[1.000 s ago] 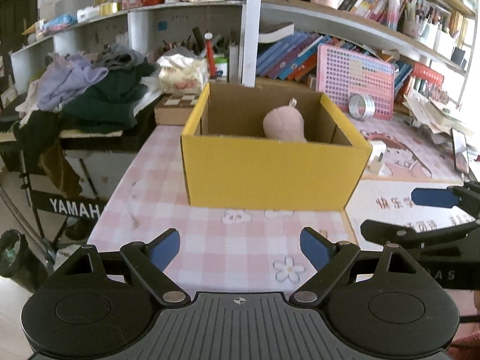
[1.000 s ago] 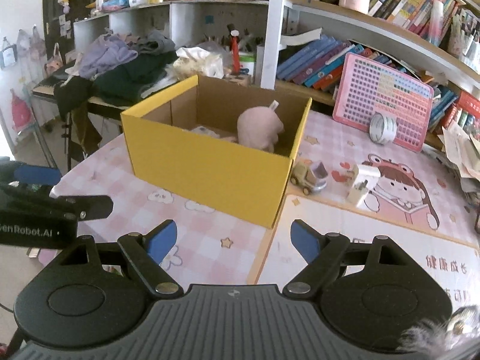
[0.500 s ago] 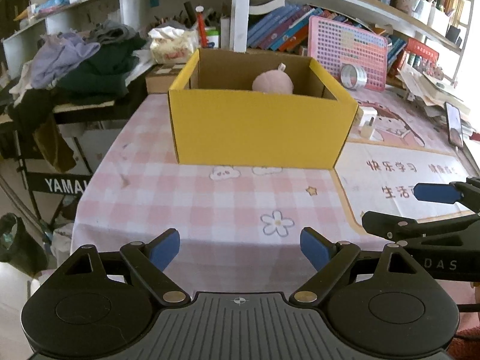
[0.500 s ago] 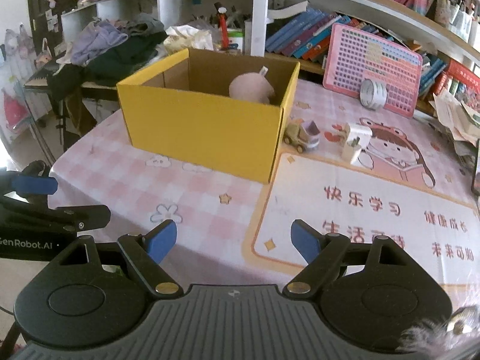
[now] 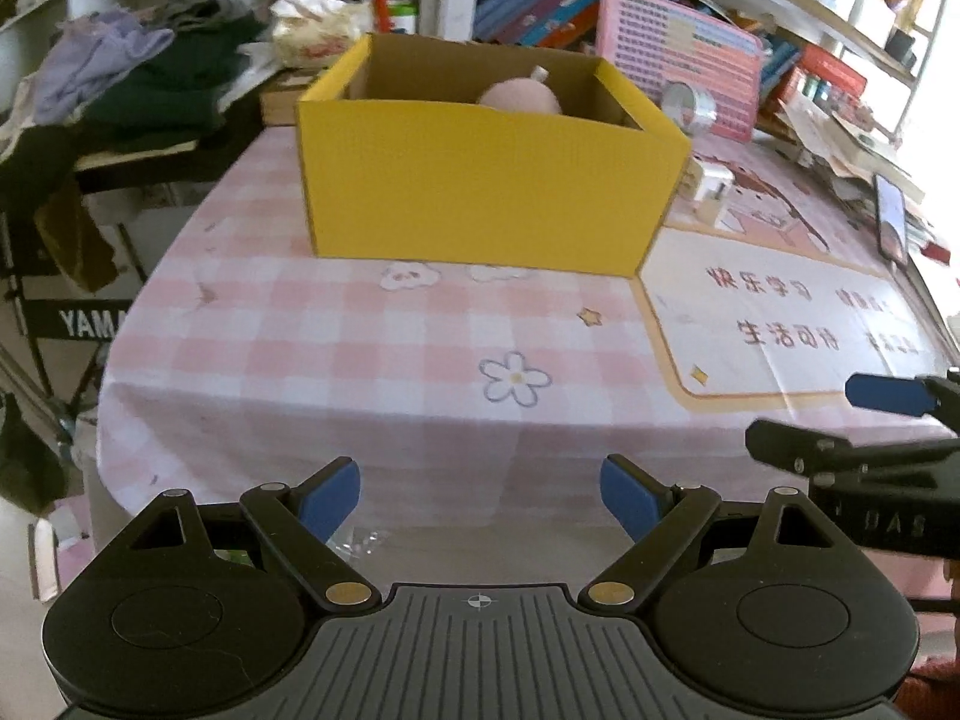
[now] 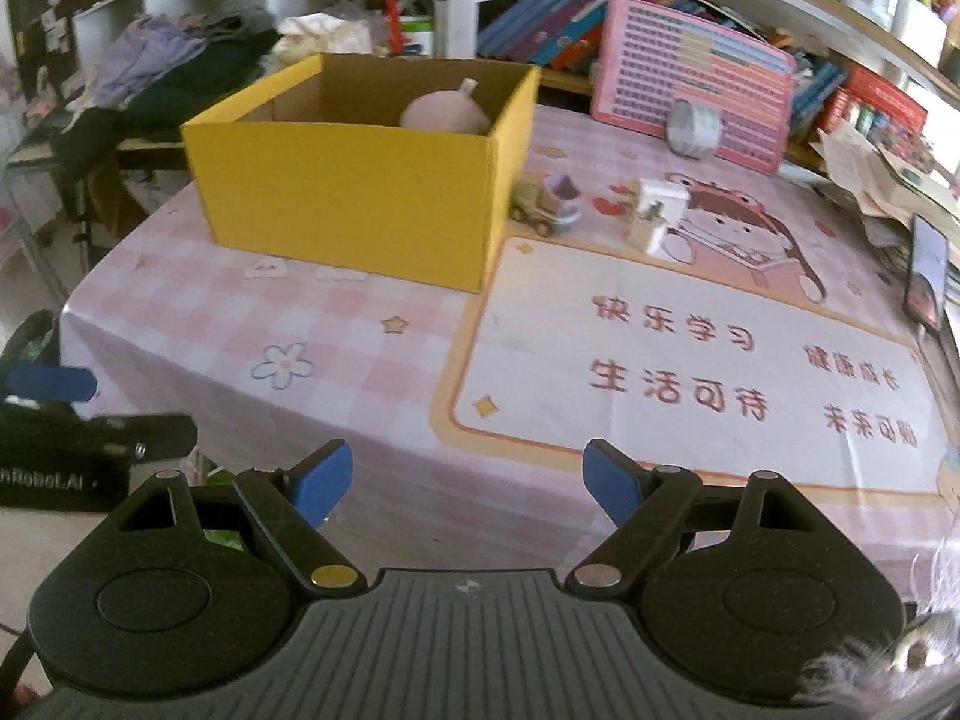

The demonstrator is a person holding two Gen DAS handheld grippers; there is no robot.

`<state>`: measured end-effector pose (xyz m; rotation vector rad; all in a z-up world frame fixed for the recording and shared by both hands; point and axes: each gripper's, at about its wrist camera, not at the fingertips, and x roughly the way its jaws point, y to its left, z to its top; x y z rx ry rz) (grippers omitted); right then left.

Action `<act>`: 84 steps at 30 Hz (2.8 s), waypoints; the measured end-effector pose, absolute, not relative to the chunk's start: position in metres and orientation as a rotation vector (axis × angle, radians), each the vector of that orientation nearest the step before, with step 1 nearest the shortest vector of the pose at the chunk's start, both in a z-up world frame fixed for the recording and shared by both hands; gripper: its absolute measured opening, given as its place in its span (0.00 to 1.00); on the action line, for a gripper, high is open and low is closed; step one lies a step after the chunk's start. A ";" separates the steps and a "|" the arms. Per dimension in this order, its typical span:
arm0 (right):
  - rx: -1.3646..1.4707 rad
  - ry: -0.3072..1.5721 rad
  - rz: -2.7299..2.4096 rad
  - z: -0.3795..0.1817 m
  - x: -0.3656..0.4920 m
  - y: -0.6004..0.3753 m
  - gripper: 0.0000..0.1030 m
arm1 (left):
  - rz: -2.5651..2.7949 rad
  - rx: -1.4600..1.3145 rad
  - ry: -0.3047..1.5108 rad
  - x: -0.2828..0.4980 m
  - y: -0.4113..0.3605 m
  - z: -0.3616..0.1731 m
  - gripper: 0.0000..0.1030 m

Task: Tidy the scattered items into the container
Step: 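Withdraw both open tools from the box back over the table, then move both open tools toward the white plug charger and white charger block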

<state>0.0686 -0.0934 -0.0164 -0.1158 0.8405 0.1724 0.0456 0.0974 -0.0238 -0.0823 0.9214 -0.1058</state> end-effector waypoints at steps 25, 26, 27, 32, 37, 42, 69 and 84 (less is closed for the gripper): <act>-0.071 0.853 0.016 -0.017 0.061 -0.143 0.82 | -0.256 -0.035 0.925 0.065 0.049 -0.027 0.87; -0.071 0.853 0.010 -0.017 0.061 -0.145 0.82 | -0.262 -0.034 0.926 0.066 0.047 -0.027 0.87; -0.069 0.853 0.005 -0.017 0.060 -0.147 0.82 | -0.267 -0.033 0.926 0.067 0.045 -0.027 0.87; -0.051 0.856 -0.034 -0.019 0.060 -0.159 0.82 | -0.308 -0.014 0.927 0.072 0.031 -0.027 0.87; -0.036 0.852 -0.067 -0.019 0.059 -0.171 0.82 | -0.359 0.012 0.912 0.076 0.014 -0.024 0.87; -0.022 0.854 -0.104 -0.018 0.060 -0.185 0.82 | -0.416 0.036 0.885 0.079 -0.005 -0.021 0.87; -0.028 0.815 -0.099 -0.016 0.132 -0.258 0.82 | -0.419 0.054 0.807 0.146 -0.076 -0.013 0.85; -0.031 0.796 0.003 -0.015 0.216 -0.322 0.82 | -0.318 0.037 0.820 0.208 -0.128 -0.015 0.85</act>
